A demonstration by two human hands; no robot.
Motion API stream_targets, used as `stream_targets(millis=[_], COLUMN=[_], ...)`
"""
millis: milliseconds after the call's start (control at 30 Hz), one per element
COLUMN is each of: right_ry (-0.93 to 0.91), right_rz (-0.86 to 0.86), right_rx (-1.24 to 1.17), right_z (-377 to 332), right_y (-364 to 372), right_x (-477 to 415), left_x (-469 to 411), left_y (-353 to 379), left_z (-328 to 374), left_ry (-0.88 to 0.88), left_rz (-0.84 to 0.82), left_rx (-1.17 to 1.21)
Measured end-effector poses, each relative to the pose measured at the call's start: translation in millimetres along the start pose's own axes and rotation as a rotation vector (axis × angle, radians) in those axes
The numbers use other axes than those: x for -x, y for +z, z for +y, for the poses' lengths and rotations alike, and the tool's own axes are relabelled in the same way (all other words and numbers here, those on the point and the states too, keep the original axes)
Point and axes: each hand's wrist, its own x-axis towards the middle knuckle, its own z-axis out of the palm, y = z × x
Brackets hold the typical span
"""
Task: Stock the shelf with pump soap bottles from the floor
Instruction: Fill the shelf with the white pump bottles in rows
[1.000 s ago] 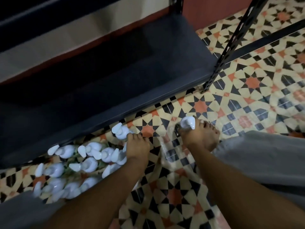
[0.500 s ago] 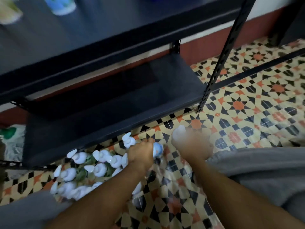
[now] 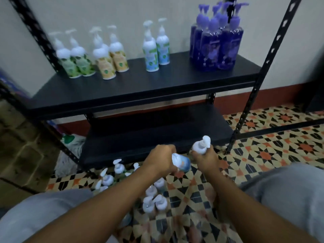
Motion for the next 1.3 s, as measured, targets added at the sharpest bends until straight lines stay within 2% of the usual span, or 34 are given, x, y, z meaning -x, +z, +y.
stream_targets(millis=[167,233,333,500,633,800,967,1133,1300], right_ry=[0.029,0.017,0.041,0.151,0.124,0.053,-0.070,-0.138,-0.074], right_rz=[-0.062,-0.107,-0.184,-0.237,-0.265,-0.313,-0.340,-0.468,-0.499], right_rx=[-0.089,-0.138,-0.276,-0.461,-0.452,-0.388,-0.296,-0.217,-0.274], right_z=[-19,-29,-39,-59,-80,-120,-165,-196,-189], right_y=[17,22,28,42,55,55,39,38,51], right_x=[15,22,30,37,40,39,31,20,16], left_x=[30,37,47,58,61,61,57,40,26], left_y=[-25,-35,-45,-31,-16,-47,-90,-108,-100], left_z=[4,7,3,-14,-26,-43,-70,-83,-80], left_ry=[0.028,0.026,0.030,0.030,0.036,0.044,-0.060,-0.169,-0.218], left_rz=[0.028,0.086,0.254,0.483,0.496,0.546,0.616,0.596,0.567], left_rx=[-0.005,0.024,0.218,0.708,0.839,0.942,1.034,1.166,1.426])
